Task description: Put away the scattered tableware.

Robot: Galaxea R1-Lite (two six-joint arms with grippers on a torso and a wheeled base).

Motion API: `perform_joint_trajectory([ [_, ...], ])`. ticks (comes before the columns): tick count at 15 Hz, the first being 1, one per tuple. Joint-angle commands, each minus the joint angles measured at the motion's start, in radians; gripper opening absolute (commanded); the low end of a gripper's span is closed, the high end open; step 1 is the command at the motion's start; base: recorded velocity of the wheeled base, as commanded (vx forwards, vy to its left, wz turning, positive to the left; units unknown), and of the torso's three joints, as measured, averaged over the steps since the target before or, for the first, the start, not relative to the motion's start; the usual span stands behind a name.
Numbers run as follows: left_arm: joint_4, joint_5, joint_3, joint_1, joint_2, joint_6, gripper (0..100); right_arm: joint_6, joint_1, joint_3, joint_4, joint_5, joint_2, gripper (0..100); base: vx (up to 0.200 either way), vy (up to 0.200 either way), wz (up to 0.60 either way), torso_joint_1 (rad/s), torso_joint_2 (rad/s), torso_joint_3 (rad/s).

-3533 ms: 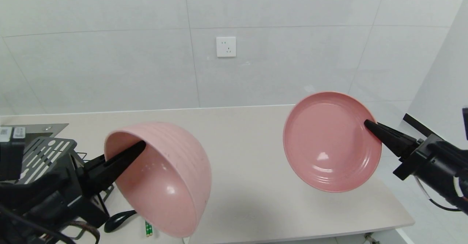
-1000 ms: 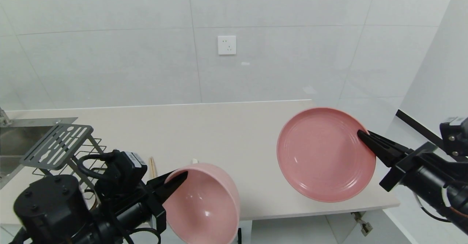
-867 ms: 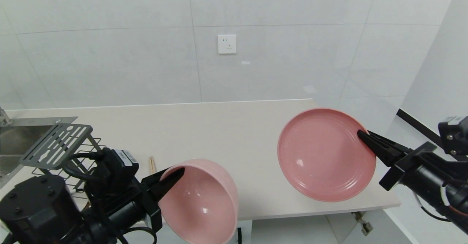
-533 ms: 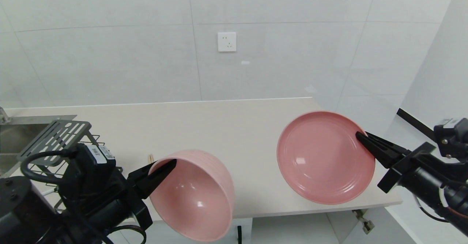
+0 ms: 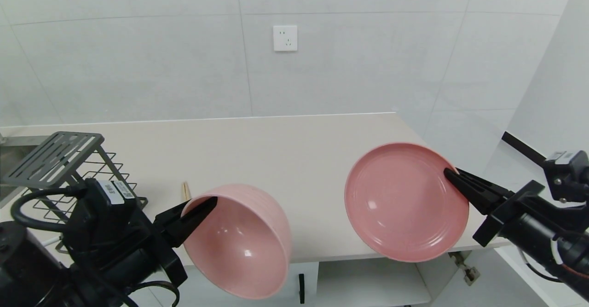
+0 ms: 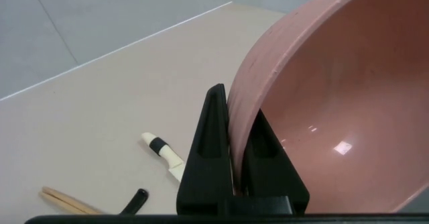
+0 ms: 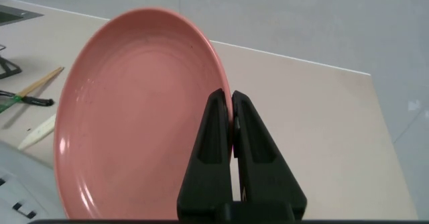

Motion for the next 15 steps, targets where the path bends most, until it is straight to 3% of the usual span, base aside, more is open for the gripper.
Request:
perform_joint_trajectory([
  [1,-0.001,0.0,0.0,-0.003,0.006,0.0,0,0.0,0.025,0.009,-0.001,0.0,-0.004,0,-0.2,0.0,0.0,-0.061,0.15,0.076],
  [11,-0.001,0.0,0.0,-0.003,0.026,0.0,0,0.001,0.024,0.006,-0.001,0.0,-0.004,0,-0.2,0.0,0.0,-0.008,0.02,0.011],
  [15,-0.001,0.0,0.0,-0.003,0.029,0.0,0,0.001,0.024,0.007,-0.001,0.0,-0.002,0,0.0,0.0,0.0,-0.104,0.26,0.149],
])
